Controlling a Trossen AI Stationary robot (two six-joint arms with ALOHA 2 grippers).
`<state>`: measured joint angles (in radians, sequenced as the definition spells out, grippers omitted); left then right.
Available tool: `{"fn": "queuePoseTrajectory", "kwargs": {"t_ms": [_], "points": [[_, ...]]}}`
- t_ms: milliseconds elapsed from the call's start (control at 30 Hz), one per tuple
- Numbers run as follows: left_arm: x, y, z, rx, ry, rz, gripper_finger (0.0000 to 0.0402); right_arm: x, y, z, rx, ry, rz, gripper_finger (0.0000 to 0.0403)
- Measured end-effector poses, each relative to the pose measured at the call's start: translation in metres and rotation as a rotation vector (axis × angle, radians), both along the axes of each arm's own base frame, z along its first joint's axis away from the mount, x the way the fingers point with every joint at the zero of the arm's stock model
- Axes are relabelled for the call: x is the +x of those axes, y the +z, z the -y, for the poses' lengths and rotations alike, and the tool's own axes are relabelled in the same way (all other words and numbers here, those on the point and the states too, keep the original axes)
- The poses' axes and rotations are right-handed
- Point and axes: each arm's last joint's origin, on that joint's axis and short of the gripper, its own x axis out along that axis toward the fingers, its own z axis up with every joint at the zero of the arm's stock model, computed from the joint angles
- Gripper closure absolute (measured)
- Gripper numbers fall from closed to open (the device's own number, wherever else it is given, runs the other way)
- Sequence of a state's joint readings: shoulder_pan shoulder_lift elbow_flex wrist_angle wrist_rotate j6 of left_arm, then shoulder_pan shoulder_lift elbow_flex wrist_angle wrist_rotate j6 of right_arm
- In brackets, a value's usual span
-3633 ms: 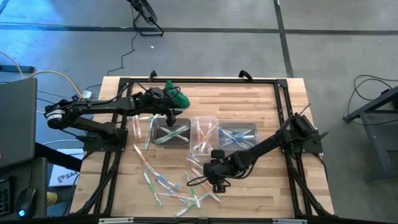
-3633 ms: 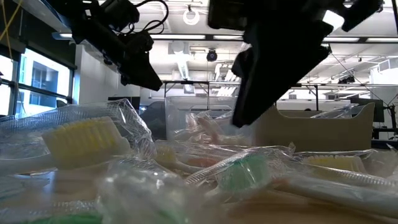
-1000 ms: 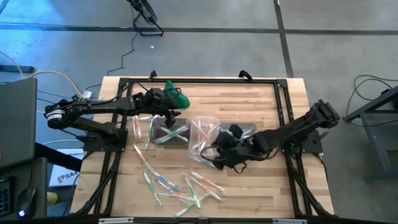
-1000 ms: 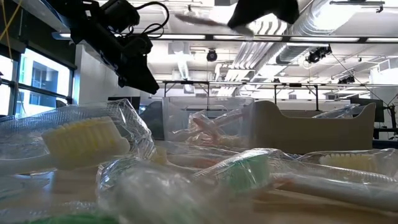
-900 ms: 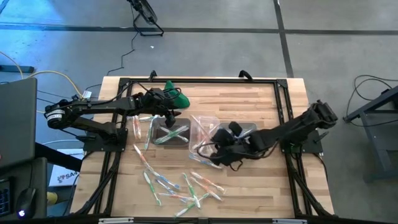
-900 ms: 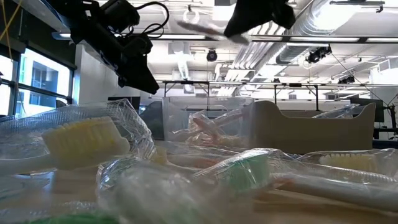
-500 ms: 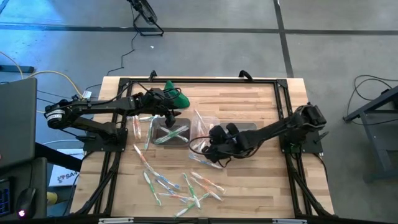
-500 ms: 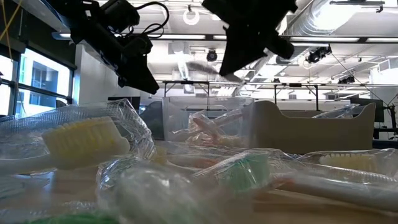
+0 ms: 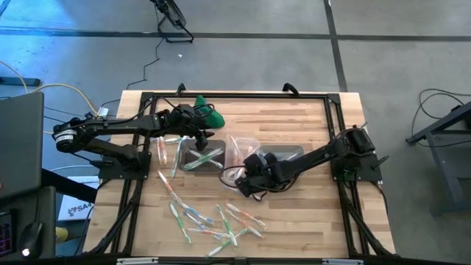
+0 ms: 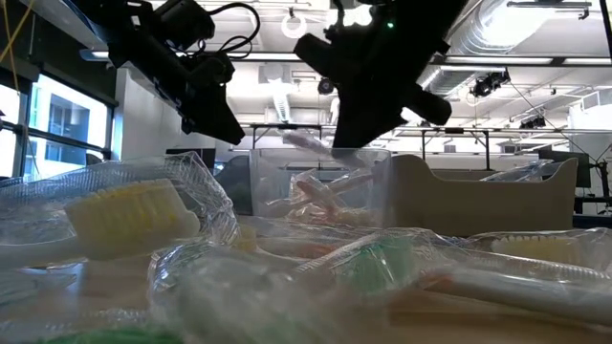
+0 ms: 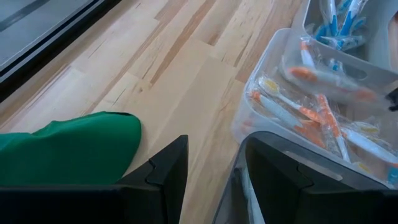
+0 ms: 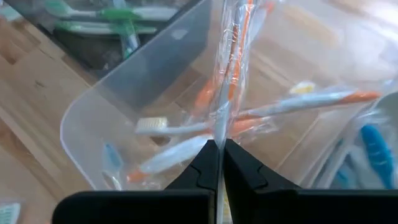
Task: Pick & Place Toothbrushes
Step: Put the orange toothbrush into the transparent bin, then put the blue toothbrush into the gray bin
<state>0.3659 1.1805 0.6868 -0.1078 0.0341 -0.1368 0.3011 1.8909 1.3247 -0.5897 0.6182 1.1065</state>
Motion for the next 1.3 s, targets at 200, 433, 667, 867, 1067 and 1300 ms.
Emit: {"fn": "queuePoseTrajectory", "kwargs": {"t_ms": [200, 433, 667, 867, 1067, 1300], "points": [[0.0, 0.0, 0.0, 0.0, 0.0, 0.0, 0.0246, 0.0, -0.003, 0.0, 0.015, 0.015, -0.023, 0.0395], [0.0, 0.0, 0.0, 0.0, 0.0, 0.0, 0.0246, 0.0, -0.003, 0.0, 0.01, 0.016, -0.022, 0.0345], [0.0, 0.0, 0.0, 0.0, 0.0, 0.0, 0.0246, 0.0, -0.001, 0.0, -0.003, 0.035, -0.029, 0.0304], [0.0, 0.0, 0.0, 0.0, 0.001, 0.0, 0.0246, -0.004, 0.019, 0.001, -0.021, 0.109, -0.008, 0.0316], [0.0, 0.0, 0.0, -0.001, 0.0, -0.002, 0.0246, -0.01, 0.042, -0.003, -0.004, 0.31, -0.01, 0.0337], [0.0, -0.001, 0.0, -0.003, 0.0, -0.007, 0.0246, -0.015, 0.055, -0.012, 0.117, 0.589, -0.021, 0.0345]]}}
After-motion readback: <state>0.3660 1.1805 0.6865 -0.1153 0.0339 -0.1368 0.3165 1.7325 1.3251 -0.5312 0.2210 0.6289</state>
